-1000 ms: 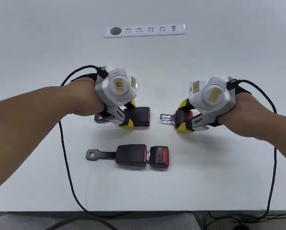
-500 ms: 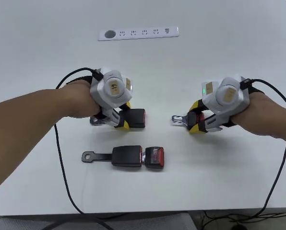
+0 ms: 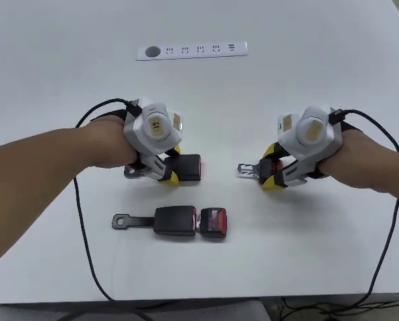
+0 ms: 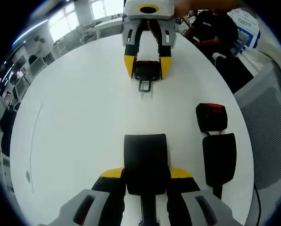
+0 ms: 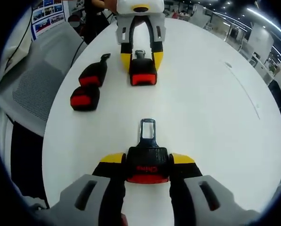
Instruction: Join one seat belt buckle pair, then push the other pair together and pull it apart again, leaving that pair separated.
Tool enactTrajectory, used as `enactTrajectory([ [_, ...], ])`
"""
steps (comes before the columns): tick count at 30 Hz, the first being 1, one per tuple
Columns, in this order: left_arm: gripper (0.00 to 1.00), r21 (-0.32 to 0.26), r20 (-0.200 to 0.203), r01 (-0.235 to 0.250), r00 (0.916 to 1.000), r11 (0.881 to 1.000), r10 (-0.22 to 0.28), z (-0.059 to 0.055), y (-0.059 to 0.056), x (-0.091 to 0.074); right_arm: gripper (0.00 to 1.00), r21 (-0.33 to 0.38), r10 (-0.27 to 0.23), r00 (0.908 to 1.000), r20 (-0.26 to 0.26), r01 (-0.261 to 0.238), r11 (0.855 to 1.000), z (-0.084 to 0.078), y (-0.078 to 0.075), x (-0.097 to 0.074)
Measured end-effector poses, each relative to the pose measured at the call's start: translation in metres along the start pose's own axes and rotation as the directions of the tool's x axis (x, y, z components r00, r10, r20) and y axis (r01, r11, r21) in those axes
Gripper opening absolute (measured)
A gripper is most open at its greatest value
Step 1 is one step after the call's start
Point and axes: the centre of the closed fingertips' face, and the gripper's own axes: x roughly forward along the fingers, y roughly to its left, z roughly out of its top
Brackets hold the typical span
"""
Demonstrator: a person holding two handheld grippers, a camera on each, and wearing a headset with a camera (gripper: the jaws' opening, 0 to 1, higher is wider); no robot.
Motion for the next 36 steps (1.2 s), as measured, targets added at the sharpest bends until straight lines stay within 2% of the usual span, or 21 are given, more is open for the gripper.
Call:
enactTrajectory([
  [5, 0.36, 0.025, -0.013, -0.009, 0.9999, 1.0, 0.01, 0.001, 0.001, 0.0, 0.39, -0.016, -0.055, 0.9983, -0.021, 0.055, 0.998, 0.001, -0.002, -0.002],
  [6, 0.36, 0.021, -0.012, -0.017, 0.9998, 1.0, 0.017, 0.001, 0.003, -0.001, 0.4, -0.02, -0.067, 0.9975, -0.025, 0.066, 0.998, 0.001, -0.002, -0.002],
  [7, 0.38, 0.036, -0.01, -0.035, 0.9993, 0.999, 0.035, 0.002, 0.004, -0.002, 0.43, -0.015, -0.11, 0.9933, -0.035, 0.109, 0.994, 0.002, -0.006, -0.004],
  [8, 0.39, 0.06, -0.002, -0.058, 0.9983, 0.997, 0.058, 0.003, 0.007, -0.002, 0.46, -0.016, -0.12, 0.9921, -0.039, 0.119, 0.993, 0.002, -0.006, -0.005],
  [9, 0.4, 0.042, -0.003, -0.062, 0.998, 0.997, 0.063, 0.001, 0.005, -0.004, 0.5, -0.007, -0.135, 0.9903, -0.031, 0.135, 0.991, 0.003, -0.005, -0.007],
  [11, 0.39, 0.014, 0.002, -0.092, 0.9958, 0.996, 0.092, 0.0, 0.005, -0.01, 0.52, 0.033, -0.147, 0.9891, -0.009, 0.147, 0.989, 0.005, -0.004, -0.011],
  [14, 0.4, -0.029, 0.033, -0.117, 0.9925, 0.993, 0.118, 0.005, -0.004, -0.026, 0.52, 0.074, -0.166, 0.9859, 0.021, 0.164, 0.984, 0.009, 0.003, -0.024],
  [16, 0.42, -0.067, 0.062, -0.15, 0.9861, 0.986, 0.154, 0.005, -0.007, -0.032, 0.53, 0.113, -0.186, 0.9813, 0.048, 0.18, 0.977, 0.014, 0.009, -0.032],
  [18, 0.44, -0.099, 0.083, -0.159, 0.9824, 0.982, 0.167, 0.006, -0.019, -0.045, 0.56, 0.155, -0.196, 0.9767, 0.086, 0.181, 0.971, 0.021, 0.018, -0.037],
  [19, 0.45, -0.113, 0.094, -0.168, 0.9794, 0.979, 0.179, 0.005, -0.021, -0.048, 0.59, 0.171, -0.215, 0.9715, 0.1, 0.196, 0.966, 0.023, 0.019, -0.039],
  [22, 0.49, -0.19, 0.123, -0.184, 0.9701, 0.964, 0.209, 0.004, -0.032, -0.057, 0.65, 0.186, -0.236, 0.9647, 0.117, 0.212, 0.959, 0.028, 0.029, -0.044],
  [24, 0.56, -0.244, 0.124, -0.202, 0.9634, 0.948, 0.237, 0.0, -0.039, -0.062, 0.7, 0.215, -0.259, 0.9553, 0.142, 0.226, 0.95, 0.034, 0.035, -0.047],
  [25, 0.56, -0.229, 0.121, -0.195, 0.9664, 0.954, 0.227, 0.0, -0.045, -0.063, 0.72, 0.221, -0.26, 0.9539, 0.151, 0.223, 0.949, 0.036, 0.039, -0.048],
  [26, 0.57, -0.229, 0.117, -0.2, 0.966, 0.953, 0.231, -0.001, -0.052, -0.064, 0.73, 0.226, -0.264, 0.9518, 0.156, 0.226, 0.948, 0.037, 0.042, -0.049],
  [29, 0.62, -0.251, 0.129, -0.212, 0.9597, 0.945, 0.25, 0.0, -0.064, -0.069, 0.75, 0.256, -0.272, 0.9455, 0.178, 0.222, 0.941, 0.045, 0.057, -0.053],
  [31, 0.65, -0.267, 0.135, -0.223, 0.9546, 0.938, 0.266, 0.001, -0.071, -0.07, 0.78, 0.281, -0.291, 0.9364, 0.195, 0.231, 0.931, 0.048, 0.06, -0.056],
  [33, 0.68, -0.303, 0.14, -0.23, 0.9493, 0.925, 0.282, -0.008, -0.077, -0.07, 0.82, 0.296, -0.307, 0.9274, 0.214, 0.238, 0.925, 0.05, 0.064, -0.059],
  [36, 0.72, -0.36, 0.144, -0.228, 0.9445, 0.905, 0.295, -0.014, -0.091, -0.072, 0.83, 0.31, -0.316, 0.9221, 0.224, 0.24, 0.92, 0.051, 0.075, -0.068],
])
